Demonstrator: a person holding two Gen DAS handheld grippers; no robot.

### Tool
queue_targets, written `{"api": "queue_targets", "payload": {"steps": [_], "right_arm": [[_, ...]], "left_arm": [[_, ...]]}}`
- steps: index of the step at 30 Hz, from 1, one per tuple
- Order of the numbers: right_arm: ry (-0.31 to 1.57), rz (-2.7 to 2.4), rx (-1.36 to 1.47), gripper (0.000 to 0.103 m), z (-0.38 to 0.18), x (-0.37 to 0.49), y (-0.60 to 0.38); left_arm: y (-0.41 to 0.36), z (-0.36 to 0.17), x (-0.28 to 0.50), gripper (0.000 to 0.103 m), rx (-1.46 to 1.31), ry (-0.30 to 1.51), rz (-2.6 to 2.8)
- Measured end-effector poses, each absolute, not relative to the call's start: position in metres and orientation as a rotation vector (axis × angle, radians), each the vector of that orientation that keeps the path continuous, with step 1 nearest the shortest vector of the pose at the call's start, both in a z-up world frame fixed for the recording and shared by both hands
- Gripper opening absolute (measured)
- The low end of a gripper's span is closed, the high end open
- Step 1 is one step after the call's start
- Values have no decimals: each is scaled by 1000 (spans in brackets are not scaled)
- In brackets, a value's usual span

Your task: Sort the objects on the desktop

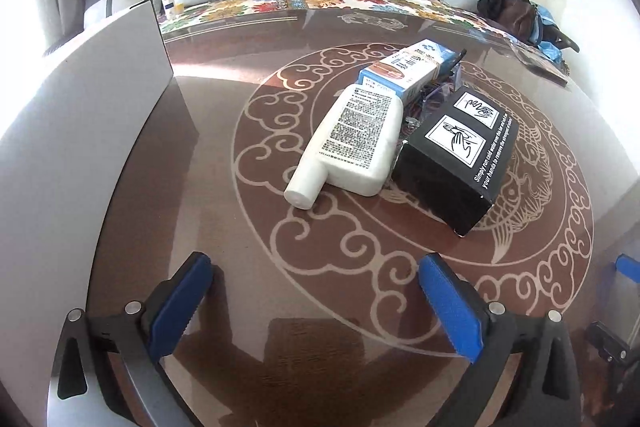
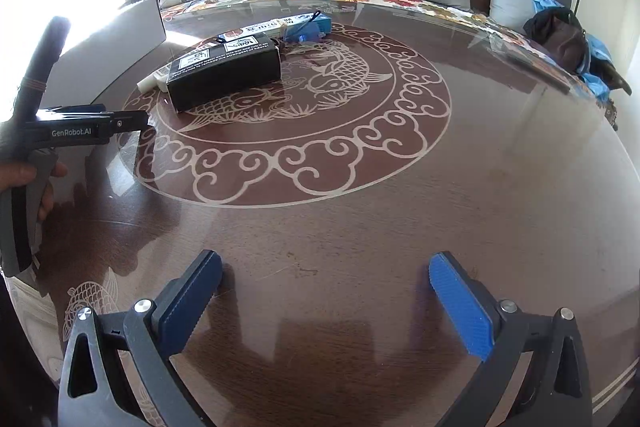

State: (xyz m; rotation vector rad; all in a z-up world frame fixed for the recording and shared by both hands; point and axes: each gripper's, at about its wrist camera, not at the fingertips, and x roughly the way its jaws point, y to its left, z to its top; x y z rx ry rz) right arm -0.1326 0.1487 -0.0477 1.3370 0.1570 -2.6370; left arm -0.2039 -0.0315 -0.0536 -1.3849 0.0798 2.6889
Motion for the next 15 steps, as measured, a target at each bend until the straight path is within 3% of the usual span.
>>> {"api": "queue_targets", "payload": {"steps": [15], "right_arm": [[155, -2638, 1338, 103, -48, -133, 149]], "left_arm": [[-30, -53, -203, 103, -1386, 79, 2691]]}}
